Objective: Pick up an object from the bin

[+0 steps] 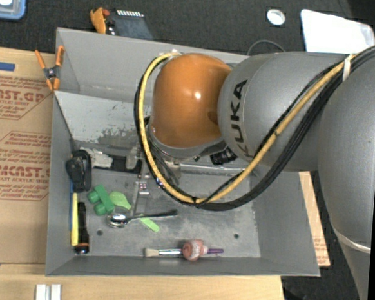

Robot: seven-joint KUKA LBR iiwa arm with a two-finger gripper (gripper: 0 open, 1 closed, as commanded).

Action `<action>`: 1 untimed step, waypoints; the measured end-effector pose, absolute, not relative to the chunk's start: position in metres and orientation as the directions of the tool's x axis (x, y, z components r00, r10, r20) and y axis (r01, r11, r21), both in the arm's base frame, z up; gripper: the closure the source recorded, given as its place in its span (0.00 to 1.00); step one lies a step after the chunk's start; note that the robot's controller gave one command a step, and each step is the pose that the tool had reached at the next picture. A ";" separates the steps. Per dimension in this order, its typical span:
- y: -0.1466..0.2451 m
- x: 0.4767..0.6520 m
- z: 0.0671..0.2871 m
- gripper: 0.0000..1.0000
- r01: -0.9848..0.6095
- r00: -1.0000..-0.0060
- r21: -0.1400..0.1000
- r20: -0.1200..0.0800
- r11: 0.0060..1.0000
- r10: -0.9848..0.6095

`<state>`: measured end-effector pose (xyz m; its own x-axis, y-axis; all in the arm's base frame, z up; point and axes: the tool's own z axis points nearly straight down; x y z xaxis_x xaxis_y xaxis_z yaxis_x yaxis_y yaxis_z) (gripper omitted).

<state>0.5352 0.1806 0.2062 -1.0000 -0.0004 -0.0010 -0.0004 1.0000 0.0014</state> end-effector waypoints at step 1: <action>0.181 0.535 0.206 0.00 0.000 -1.000 0.001 -0.001 1.000 0.000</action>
Offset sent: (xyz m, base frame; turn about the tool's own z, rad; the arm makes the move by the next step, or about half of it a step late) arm -0.0064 -0.0775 -0.1290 0.1802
